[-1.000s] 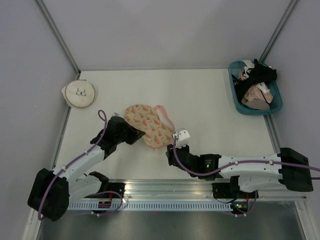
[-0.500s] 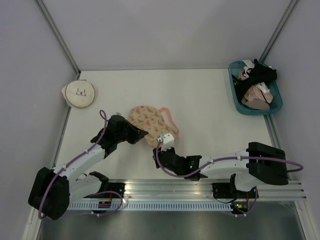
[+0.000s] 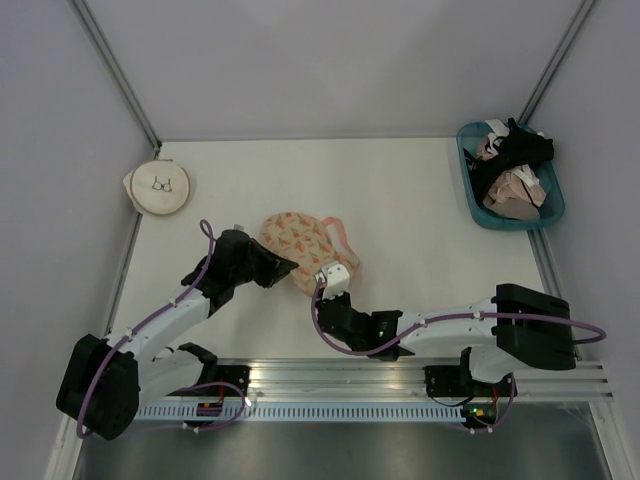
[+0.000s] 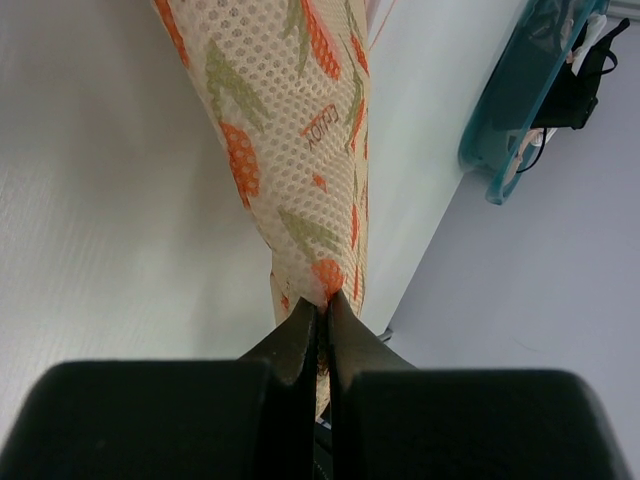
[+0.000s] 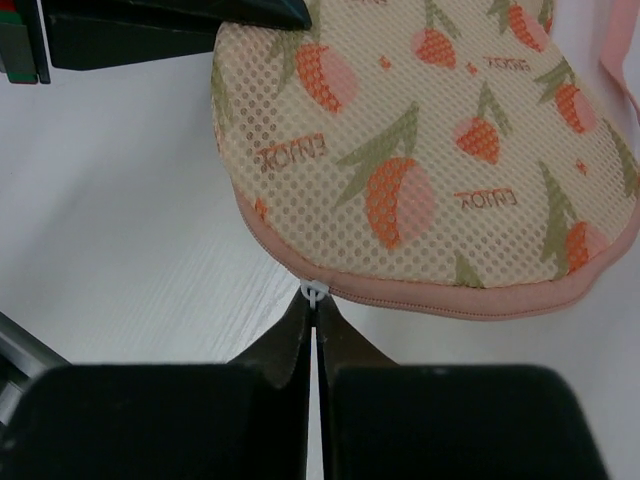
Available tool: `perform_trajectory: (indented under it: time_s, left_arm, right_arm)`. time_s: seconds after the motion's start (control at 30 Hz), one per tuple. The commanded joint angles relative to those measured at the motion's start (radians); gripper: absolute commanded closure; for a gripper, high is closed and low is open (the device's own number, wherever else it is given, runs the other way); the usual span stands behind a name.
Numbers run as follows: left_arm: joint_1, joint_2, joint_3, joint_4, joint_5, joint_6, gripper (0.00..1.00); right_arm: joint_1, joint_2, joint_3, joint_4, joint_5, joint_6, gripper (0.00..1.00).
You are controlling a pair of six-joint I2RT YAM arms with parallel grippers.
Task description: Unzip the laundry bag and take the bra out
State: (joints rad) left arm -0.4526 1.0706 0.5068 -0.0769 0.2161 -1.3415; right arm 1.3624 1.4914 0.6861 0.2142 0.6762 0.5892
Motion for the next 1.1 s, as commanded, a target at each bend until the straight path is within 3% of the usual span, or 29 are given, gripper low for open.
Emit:
perform_trajectory:
  time_s: [0.0,0.2,0.43,0.7,0.8,1.07]
  left_arm:
    - [0.005,-0.004,0.027,0.046,0.022,0.016,0.98]
    - [0.026,0.052,0.061,0.071,0.063,0.239,0.98]
    - [0.083,0.181,0.096,0.118,0.288,0.406,0.98]
    - [0.112,0.192,0.122,0.083,0.391,0.585,0.98]
    - [0.143,0.187,0.137,0.023,0.420,0.660,0.98]
    - [0.166,0.209,0.156,0.014,0.695,0.748,0.98]
  right_arm:
    - [-0.005,-0.032,0.023,-0.031,0.029,0.017,0.99]
    - [-0.005,-0.092,0.044,-0.261,0.022,0.041,0.99]
    - [-0.005,-0.145,0.069,-0.464,0.022,0.064,0.99]
    - [-0.005,-0.103,0.154,-0.725,0.051,0.132,1.00]
    - [-0.005,-0.088,0.167,-0.789,0.033,0.161,0.99]
    - [-0.006,-0.059,0.155,-0.846,0.011,0.195,1.00]
